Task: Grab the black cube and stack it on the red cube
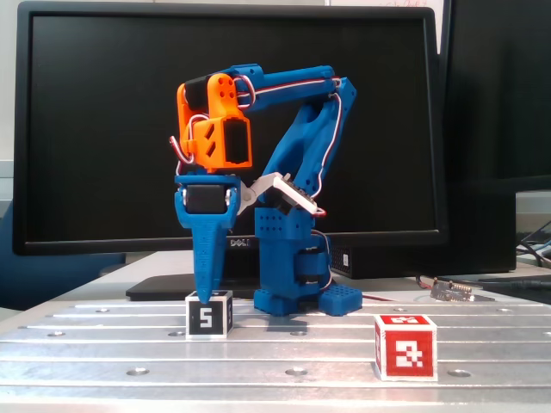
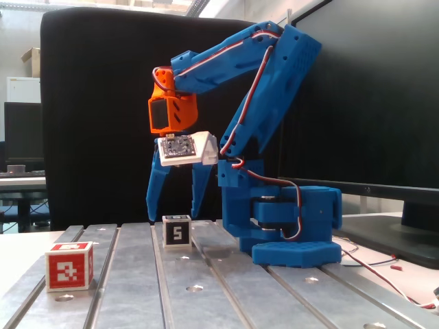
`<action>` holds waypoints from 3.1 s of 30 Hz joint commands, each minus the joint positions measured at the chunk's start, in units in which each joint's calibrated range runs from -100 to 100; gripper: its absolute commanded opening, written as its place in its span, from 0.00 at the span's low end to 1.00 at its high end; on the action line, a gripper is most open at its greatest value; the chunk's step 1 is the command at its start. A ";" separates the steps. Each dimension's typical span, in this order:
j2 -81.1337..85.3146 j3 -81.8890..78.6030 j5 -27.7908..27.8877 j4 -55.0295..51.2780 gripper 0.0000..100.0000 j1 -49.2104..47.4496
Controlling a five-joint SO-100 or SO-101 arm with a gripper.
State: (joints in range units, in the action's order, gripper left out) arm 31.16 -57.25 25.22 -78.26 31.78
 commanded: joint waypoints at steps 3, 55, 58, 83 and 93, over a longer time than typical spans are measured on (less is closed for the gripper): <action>0.17 -2.86 -0.18 3.82 0.26 -0.29; 0.17 -8.11 0.14 9.81 0.16 -1.47; 0.17 -8.11 0.14 9.81 0.17 -1.47; 0.17 3.74 0.09 1.09 0.17 -3.32; 0.17 12.97 -0.33 -2.85 0.17 -10.63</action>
State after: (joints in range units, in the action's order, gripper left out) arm 30.99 -48.10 25.22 -80.49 23.04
